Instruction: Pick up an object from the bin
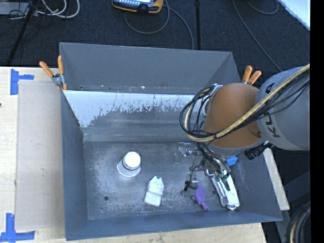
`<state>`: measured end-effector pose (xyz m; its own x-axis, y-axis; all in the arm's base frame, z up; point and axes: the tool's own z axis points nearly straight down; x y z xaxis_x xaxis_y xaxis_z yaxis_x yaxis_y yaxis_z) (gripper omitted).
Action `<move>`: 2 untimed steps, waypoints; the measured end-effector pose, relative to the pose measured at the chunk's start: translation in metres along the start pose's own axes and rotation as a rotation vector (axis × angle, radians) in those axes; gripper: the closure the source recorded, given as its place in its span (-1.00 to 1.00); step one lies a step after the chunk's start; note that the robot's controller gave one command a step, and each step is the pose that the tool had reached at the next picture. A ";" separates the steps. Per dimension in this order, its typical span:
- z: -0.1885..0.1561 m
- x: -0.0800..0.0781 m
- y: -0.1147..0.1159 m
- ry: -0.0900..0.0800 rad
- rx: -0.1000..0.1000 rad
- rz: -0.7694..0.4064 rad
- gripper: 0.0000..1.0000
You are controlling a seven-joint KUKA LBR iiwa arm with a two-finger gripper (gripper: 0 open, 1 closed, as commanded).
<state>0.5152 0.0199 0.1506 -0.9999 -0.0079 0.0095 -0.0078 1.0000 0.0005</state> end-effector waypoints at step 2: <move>0.024 -0.005 0.009 -0.010 0.001 -0.068 -1.00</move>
Offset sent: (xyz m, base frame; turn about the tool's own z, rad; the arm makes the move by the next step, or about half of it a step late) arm 0.0044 0.0257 -0.0806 -0.2049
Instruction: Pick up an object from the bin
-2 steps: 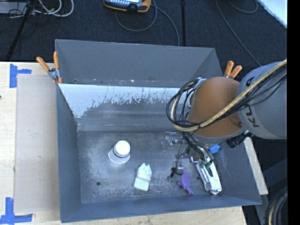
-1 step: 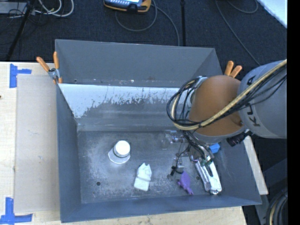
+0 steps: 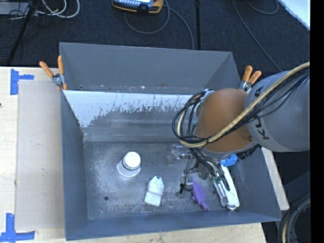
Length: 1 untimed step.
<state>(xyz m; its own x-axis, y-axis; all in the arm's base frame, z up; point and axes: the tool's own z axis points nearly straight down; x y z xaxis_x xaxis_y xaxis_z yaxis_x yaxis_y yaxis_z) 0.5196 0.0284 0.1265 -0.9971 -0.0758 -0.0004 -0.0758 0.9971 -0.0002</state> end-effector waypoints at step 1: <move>0.046 -0.002 0.032 0.003 -0.001 -0.030 -1.00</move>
Offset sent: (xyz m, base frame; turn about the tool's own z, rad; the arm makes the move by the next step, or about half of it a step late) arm 0.0112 0.0360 -0.0565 -0.1473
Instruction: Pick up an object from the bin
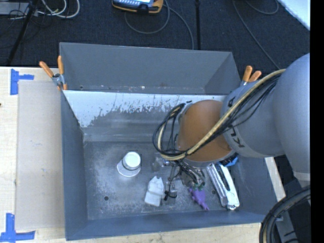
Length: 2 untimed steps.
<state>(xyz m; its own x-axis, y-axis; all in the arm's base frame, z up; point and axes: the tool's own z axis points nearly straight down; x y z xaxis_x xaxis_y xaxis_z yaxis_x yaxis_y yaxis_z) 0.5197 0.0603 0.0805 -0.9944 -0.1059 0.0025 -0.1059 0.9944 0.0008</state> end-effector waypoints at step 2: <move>0.009 -0.013 0.004 -0.005 0.000 -0.116 1.00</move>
Offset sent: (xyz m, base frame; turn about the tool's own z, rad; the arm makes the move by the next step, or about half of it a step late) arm 0.0000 0.0000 0.0000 0.0000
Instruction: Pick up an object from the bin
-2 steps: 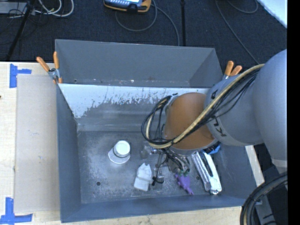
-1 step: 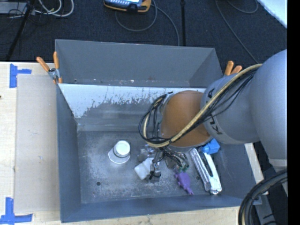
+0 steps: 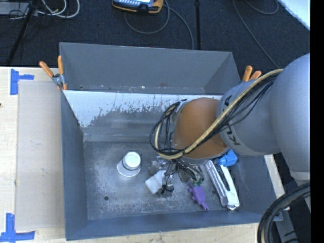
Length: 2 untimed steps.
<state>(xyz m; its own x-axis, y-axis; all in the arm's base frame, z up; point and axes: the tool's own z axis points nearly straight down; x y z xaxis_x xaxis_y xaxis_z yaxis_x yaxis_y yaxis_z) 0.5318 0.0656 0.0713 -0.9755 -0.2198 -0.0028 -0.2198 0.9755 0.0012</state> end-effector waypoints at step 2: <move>-0.067 -0.005 -0.009 0.002 0.000 -0.013 -1.00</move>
Offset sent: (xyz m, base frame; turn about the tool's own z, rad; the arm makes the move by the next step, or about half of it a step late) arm 0.0114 -0.0132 0.0520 -0.0160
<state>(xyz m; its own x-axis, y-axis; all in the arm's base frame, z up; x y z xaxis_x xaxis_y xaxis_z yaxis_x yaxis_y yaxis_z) 0.5381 0.0580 0.1388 -0.9727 -0.2322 -0.0012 -0.2322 0.9727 0.0013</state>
